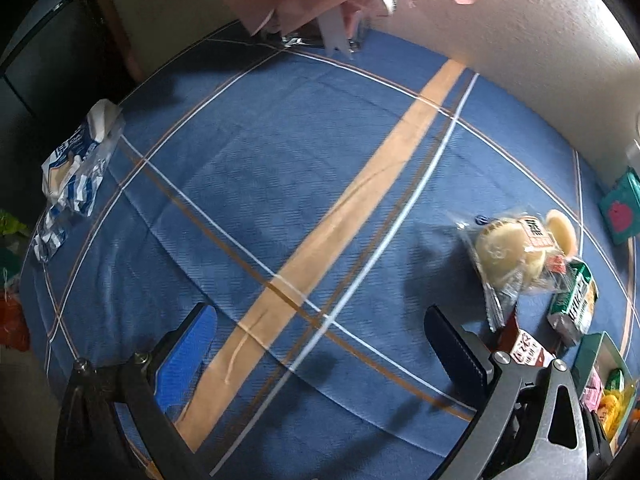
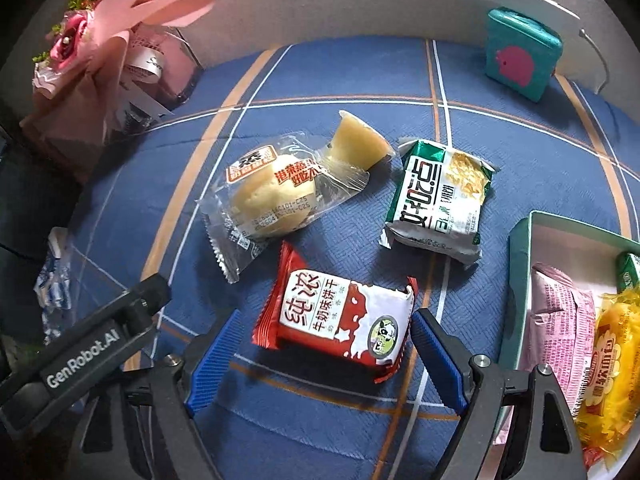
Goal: Organize snacks
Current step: 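Lower the right tool onto the red milk biscuit packet while the left approaches the steamed bun, then close the right tool on the biscuit packet while the left grasps the clear-wrapped steamed bun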
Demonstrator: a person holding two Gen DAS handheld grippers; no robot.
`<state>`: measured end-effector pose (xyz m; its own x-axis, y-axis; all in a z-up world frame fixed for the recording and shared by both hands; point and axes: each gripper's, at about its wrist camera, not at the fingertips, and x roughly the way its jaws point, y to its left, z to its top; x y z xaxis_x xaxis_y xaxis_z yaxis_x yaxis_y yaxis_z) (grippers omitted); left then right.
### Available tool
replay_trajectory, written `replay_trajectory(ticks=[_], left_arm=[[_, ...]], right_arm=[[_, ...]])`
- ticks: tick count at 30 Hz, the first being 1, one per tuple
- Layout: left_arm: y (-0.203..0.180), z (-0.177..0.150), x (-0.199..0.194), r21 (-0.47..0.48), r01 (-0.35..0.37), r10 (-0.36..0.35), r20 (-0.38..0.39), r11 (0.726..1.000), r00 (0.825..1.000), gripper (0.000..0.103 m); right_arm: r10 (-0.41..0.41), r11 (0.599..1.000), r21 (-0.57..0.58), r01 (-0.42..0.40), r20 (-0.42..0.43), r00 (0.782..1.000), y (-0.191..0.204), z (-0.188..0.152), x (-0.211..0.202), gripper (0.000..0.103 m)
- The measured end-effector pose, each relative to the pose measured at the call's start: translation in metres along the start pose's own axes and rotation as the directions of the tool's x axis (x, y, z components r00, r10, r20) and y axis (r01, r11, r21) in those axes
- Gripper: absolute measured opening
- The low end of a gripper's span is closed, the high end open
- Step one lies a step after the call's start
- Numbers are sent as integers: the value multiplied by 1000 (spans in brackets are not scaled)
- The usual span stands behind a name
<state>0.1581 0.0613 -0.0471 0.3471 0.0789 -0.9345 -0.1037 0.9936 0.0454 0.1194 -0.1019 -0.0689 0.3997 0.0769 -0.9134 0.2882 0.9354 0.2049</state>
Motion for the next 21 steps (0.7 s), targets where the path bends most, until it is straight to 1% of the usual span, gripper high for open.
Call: replay_trajectory(ticks=[6, 9, 14, 15, 17, 19, 21], left_arm=[[2, 0, 6, 0, 6, -6, -16, 1000, 1000, 103], [-1, 0, 8, 7, 8, -8, -23, 1000, 1000, 103], [-5, 1, 8, 17, 13, -13, -24, 1000, 1000, 103], [-5, 1, 8, 18, 14, -14, -24, 1000, 1000, 103], [-6, 1, 7, 19, 18, -17, -23, 1000, 1000, 103], [-7, 0, 6, 20, 18, -18, -23, 1000, 1000, 103], [-8, 0, 5, 20, 19, -18, -22, 1000, 1000, 103]], right_arm=[[-74, 996, -45, 73, -20, 997, 15, 0, 17, 88], [-68, 997, -29, 67, -27, 997, 13, -1, 22, 88], [-45, 999, 12, 45, -11, 999, -1, 0, 16, 87], [-38, 999, 20, 39, -11, 999, -3, 0, 16, 86], [-39, 999, 25, 39, -7, 999, -6, 0, 16, 77], [-39, 999, 31, 39, -1, 999, -9, 1, 14, 73], [-31, 999, 37, 31, 0, 1000, -11, 1, 12, 73]])
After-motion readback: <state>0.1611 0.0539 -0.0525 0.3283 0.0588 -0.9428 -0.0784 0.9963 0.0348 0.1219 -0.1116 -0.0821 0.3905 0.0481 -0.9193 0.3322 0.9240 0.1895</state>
